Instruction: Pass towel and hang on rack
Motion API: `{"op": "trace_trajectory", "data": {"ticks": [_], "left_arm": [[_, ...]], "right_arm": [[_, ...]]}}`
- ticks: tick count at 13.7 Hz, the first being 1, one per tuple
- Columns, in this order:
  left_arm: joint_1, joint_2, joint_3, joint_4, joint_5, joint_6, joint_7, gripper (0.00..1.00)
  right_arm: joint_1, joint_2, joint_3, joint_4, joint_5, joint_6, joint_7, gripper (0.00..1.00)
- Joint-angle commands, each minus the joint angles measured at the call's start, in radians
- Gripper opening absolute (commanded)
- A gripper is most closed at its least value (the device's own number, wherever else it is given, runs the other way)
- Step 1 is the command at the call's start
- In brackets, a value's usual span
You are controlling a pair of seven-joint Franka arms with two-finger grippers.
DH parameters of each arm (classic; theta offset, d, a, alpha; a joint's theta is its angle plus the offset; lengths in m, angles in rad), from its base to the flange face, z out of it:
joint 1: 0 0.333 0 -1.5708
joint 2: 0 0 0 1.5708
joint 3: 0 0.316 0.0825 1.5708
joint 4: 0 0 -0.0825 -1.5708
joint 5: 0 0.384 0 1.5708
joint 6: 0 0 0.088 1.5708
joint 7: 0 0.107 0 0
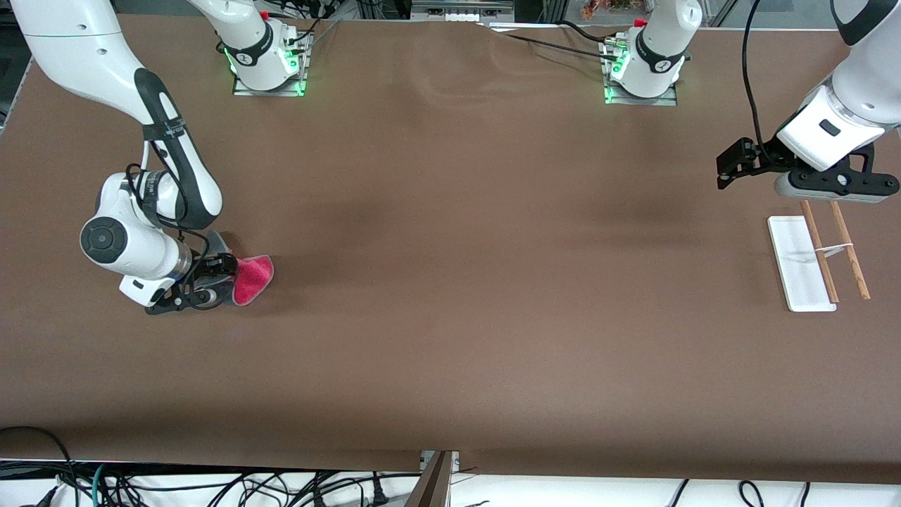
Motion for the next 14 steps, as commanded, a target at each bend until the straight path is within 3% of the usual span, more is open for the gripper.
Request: {"op": "trace_trajectory", "data": {"ticks": [1,3,5,8,11,14], "left_arm": [[0.006,-0.006,-0.003,0.001,0.005,-0.012,0.020,1.00],[0.006,-0.008,-0.003,0.001,0.005,-0.012,0.020,1.00],[0.006,-0.006,-0.003,0.001,0.005,-0.012,0.020,1.00],[0.006,-0.006,-0.003,0.001,0.005,-0.012,0.020,1.00],[0.006,-0.006,-0.003,0.001,0.005,-0.012,0.020,1.00],[0.006,-0.006,-0.003,0.001,0.005,-0.012,0.020,1.00]], "right_arm": [[-0.014,-0.005,0.003,-0.013,-0.009,0.001,-0.012,1.00],[-0.015,0.007,0.003,-0.013,-0.006,0.009,-0.011,0.94],[-0.024,0.012,0.003,-0.013,-0.006,0.010,-0.011,0.67],[-0.024,0.014,0.003,-0.013,-0.004,0.010,-0.011,0.57],[-0.024,0.012,0.003,-0.012,-0.004,0.009,-0.011,0.35],[-0.024,0.012,0.003,-0.013,-0.004,0.000,-0.023,0.00]]}}
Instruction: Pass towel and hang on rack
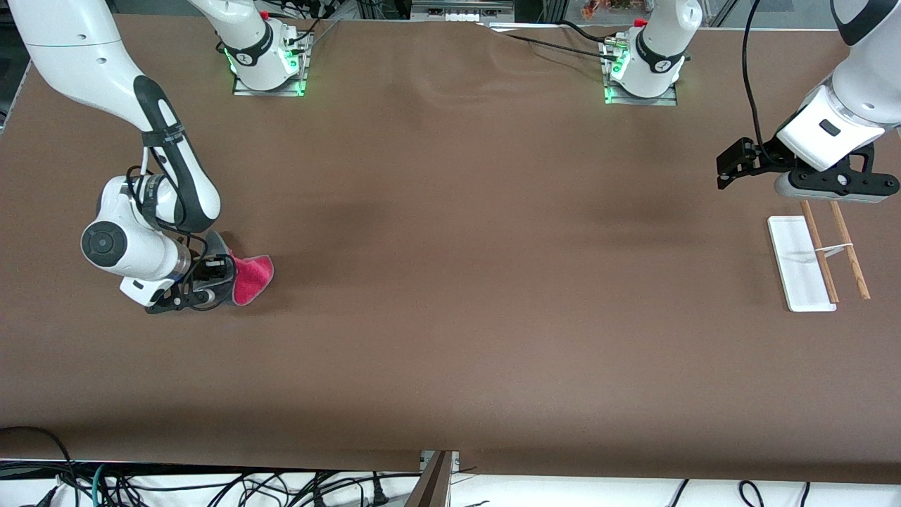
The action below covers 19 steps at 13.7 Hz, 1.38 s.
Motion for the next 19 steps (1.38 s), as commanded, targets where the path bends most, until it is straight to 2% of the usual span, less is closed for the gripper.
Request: {"op": "trace_trajectory", "data": {"ticks": [1,8,12,15,16,17,19], "left_arm": [[0.006,-0.006,-0.003,0.001,0.005,-0.012,0.020,1.00],[0.006,-0.006,-0.003,0.001,0.005,-0.012,0.020,1.00],[0.006,-0.006,-0.003,0.001,0.005,-0.012,0.020,1.00],[0.006,-0.008,-0.003,0.001,0.005,-0.012,0.020,1.00],[0.006,-0.006,-0.003,0.001,0.005,-0.012,0.020,1.00],[0.006,-0.006,-0.003,0.001,0.005,-0.012,0.020,1.00],[0.006,-0.006,-0.003,0.001,0.005,-0.012,0.020,1.00]], "right_arm": [[-0.009,-0.011,0.006,-0.012,-0.004,-0.005,-0.032,0.00],[-0.009,-0.029,0.008,-0.008,-0.001,-0.010,-0.054,0.00],[-0.004,-0.050,0.015,0.092,0.008,-0.172,-0.042,0.00],[-0.001,-0.054,0.037,0.103,0.014,-0.186,-0.035,0.00],[-0.001,-0.060,0.038,0.107,0.017,-0.194,-0.020,0.16],[-0.001,-0.060,0.040,0.127,0.019,-0.197,0.007,0.98],[-0.001,-0.060,0.043,0.188,0.019,-0.232,0.012,1.00]]}}
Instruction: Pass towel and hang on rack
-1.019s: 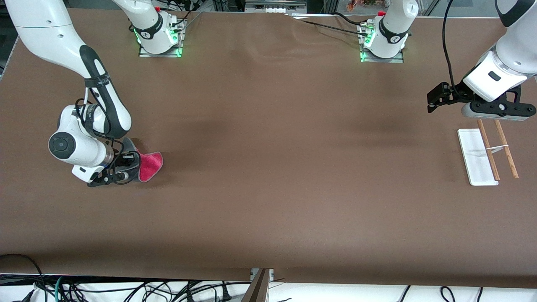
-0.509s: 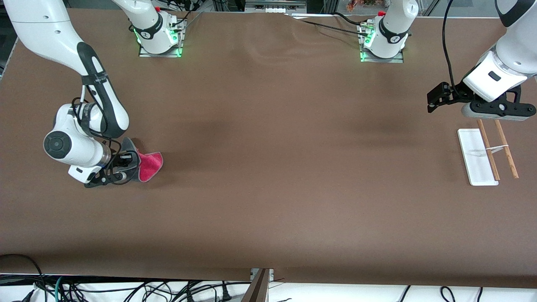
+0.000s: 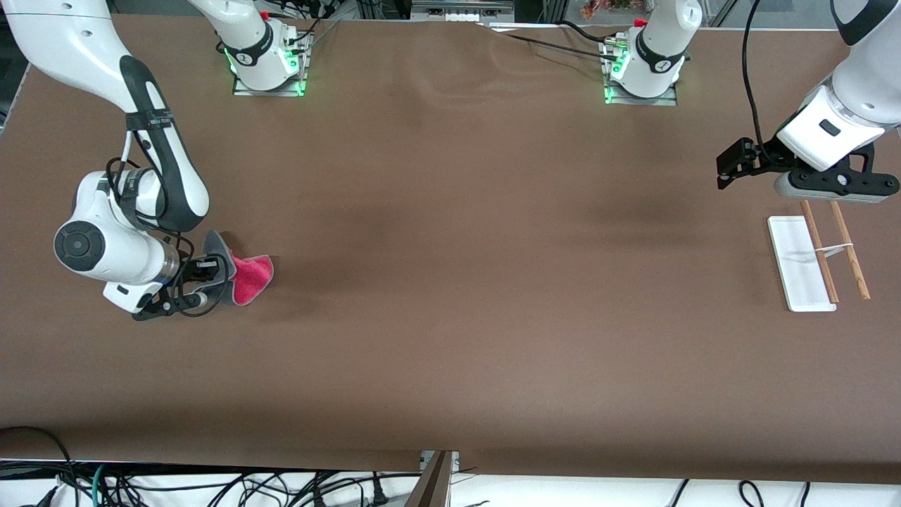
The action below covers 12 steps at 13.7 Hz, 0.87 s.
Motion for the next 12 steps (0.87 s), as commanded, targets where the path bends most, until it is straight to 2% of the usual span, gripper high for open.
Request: {"op": "trace_trajectory", "data": {"ticks": [1,4,12], "left_arm": [[0.006,-0.008,-0.003,0.001,0.005,-0.012,0.020,1.00],[0.006,-0.008,-0.003,0.001,0.005,-0.012,0.020,1.00],[0.006,-0.008,-0.003,0.001,0.005,-0.016,0.020,1.00]], "right_arm": [[-0.006,-0.010,0.010,0.104,0.013,-0.108,0.012,1.00],[-0.006,-0.002,0.010,0.210,0.013,-0.224,0.018,1.00],[-0.005,-0.014,0.011,0.244,0.022,-0.242,0.055,1.00]]}}
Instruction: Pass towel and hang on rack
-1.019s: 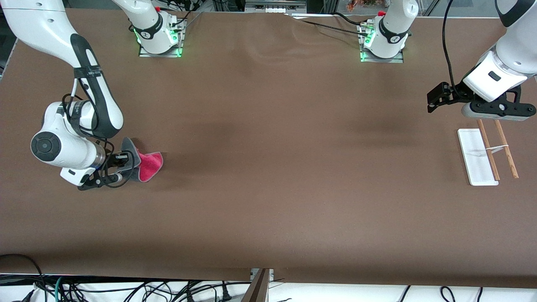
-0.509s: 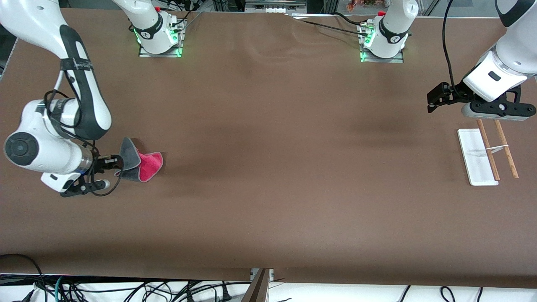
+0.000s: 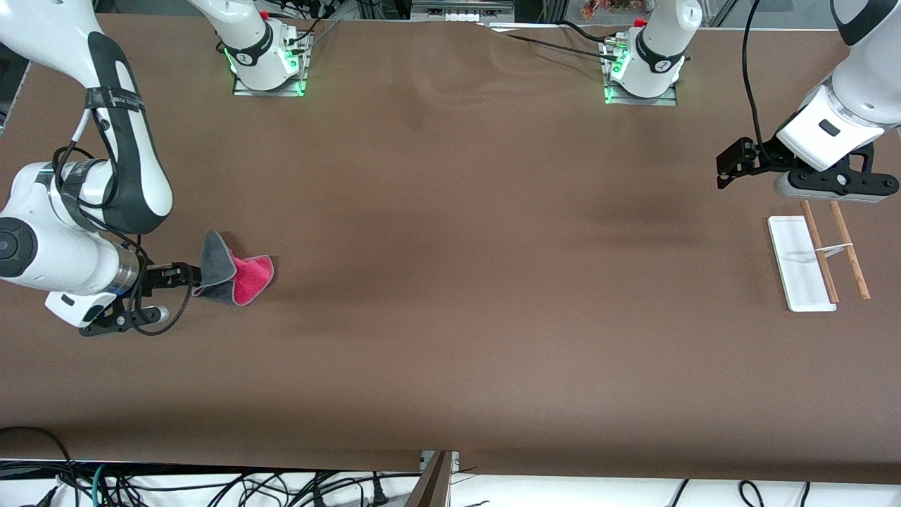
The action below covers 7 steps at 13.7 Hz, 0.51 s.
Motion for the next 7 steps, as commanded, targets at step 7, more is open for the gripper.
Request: {"op": "trace_trajectory", "data": {"ticks": [7], "left_arm": [[0.006,-0.008,-0.003,0.001,0.005,-0.012,0.021,1.00]], "right_arm": [[0.028,0.091,0.009,0.010,0.013,-0.004,0.085,1.00]]}}
